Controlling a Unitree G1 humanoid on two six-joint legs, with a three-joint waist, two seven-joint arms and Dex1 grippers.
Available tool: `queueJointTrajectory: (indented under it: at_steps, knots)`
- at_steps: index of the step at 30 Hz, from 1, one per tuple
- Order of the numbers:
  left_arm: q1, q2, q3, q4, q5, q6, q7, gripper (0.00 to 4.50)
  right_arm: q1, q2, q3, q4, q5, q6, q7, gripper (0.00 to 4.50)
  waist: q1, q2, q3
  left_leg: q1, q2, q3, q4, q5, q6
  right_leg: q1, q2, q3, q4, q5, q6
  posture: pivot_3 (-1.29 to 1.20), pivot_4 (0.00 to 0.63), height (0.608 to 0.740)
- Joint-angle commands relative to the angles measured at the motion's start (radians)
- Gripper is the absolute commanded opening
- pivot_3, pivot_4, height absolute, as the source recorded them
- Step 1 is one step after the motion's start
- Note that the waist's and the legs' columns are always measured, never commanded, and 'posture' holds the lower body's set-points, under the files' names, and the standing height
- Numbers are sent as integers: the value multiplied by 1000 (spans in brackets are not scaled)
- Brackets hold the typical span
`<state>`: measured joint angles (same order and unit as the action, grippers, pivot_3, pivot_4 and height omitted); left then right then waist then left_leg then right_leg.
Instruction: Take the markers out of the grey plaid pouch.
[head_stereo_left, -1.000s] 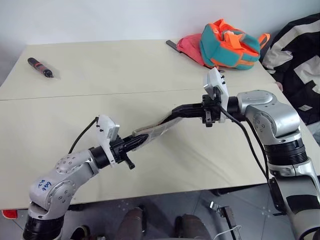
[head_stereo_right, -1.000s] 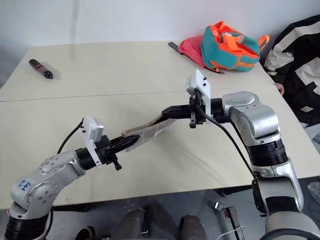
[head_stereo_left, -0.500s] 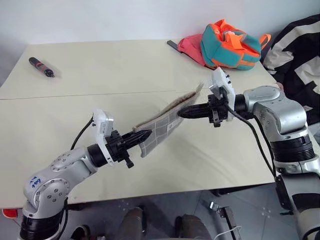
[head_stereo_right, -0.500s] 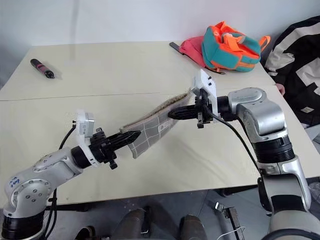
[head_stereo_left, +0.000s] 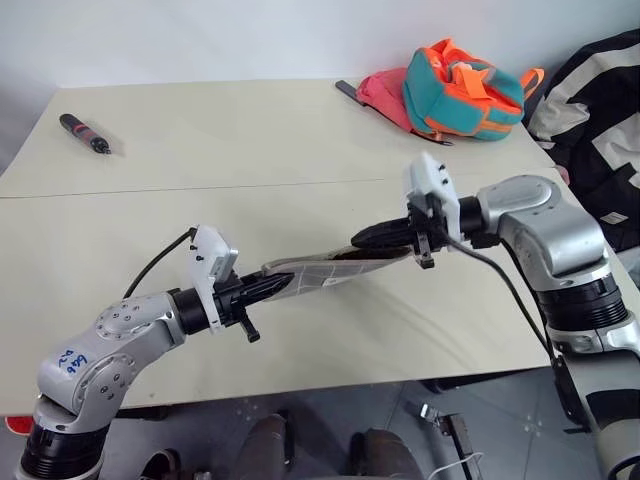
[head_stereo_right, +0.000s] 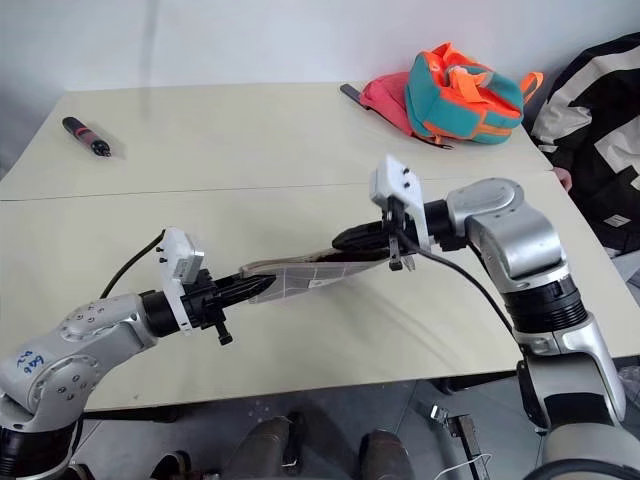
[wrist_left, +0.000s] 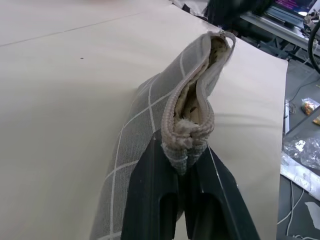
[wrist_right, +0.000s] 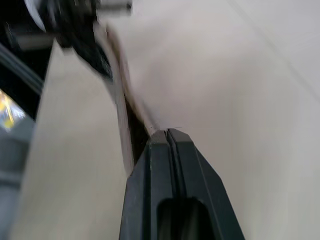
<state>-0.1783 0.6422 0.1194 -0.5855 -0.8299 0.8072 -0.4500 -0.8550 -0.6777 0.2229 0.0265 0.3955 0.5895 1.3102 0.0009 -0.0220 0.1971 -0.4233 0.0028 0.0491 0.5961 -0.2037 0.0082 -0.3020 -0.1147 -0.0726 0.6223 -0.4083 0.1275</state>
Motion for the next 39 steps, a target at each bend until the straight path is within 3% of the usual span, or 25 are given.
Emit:
queueJointTrajectory:
  at_steps: [1, 11, 23, 26, 33, 39]
  knots:
    - [3, -14, 10, -25, 8, -19, 5, 0, -16, -15, -28, -19, 6, -22, 21, 31, -1, 0, 0, 0, 0, 0, 0, 0, 0, 0, 0, 0, 0, 0, 0, 0, 150, 740]
    - [6, -26, 13, -23, 29, -37, -5, 0, -36, 5, -75, -18, 62, 21, 14, 31, 0, 0, 0, 0, 0, 0, 0, 0, 0, 0, 0, 0, 0, 0, 0, 0, 150, 740]
    - [7, -41, 19, -31, 26, -33, -3, 0, -3, 4, -19, 30, -65, -95, 11, 31, -1, 0, 0, 0, 1, 0, 0, 0, 0, 0, 0, 0, 0, 0, 0, 0, 150, 740]
    - [5, -48, 15, -31, 19, -30, -4, 0, 2, -15, 38, 67, -177, -223, -1, 31, -1, 0, 0, 0, 0, 0, 1, 0, 0, 0, 0, 0, 0, 0, 0, 0, 150, 740]
    - [-77, -147, 63, 32, -221, 68, 44, 0, -41, 13, 86, 67, -260, -352, 22, 31, -1, 0, 0, 0, 1, -1, 2, 0, 0, 0, 0, -1, 1, 0, 0, 0, 150, 740]
    - [-93, -137, 138, 125, -568, 185, 110, 0, -54, -86, 79, 4, -261, -311, 136, 31, -1, 0, 0, 0, 1, -3, 2, 0, 0, 2, -1, 0, 1, 0, 0, 0, 150, 740]
